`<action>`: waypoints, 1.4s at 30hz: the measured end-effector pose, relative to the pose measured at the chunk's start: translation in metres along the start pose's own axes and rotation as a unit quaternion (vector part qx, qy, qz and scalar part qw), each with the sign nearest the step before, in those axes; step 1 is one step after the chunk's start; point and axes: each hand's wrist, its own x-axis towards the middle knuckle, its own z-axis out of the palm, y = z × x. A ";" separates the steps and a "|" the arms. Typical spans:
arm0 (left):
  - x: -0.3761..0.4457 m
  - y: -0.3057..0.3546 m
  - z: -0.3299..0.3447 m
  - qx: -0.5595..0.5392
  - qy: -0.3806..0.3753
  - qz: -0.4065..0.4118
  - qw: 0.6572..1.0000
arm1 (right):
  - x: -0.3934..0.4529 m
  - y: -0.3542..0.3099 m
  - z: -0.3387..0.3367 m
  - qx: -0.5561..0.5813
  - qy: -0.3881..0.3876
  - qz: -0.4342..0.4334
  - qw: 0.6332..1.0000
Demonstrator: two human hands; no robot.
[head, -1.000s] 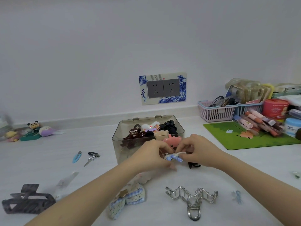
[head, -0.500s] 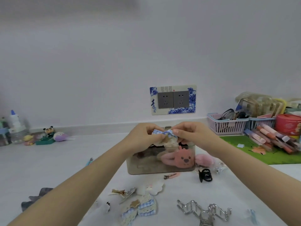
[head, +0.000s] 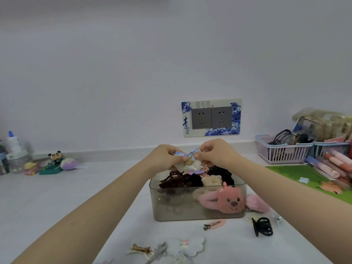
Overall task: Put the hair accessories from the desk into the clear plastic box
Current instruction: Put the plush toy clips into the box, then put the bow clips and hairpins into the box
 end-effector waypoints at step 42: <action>-0.187 -0.043 0.030 0.264 -0.101 -0.021 0.959 | -0.131 0.021 0.044 -0.294 -0.246 -0.150 0.911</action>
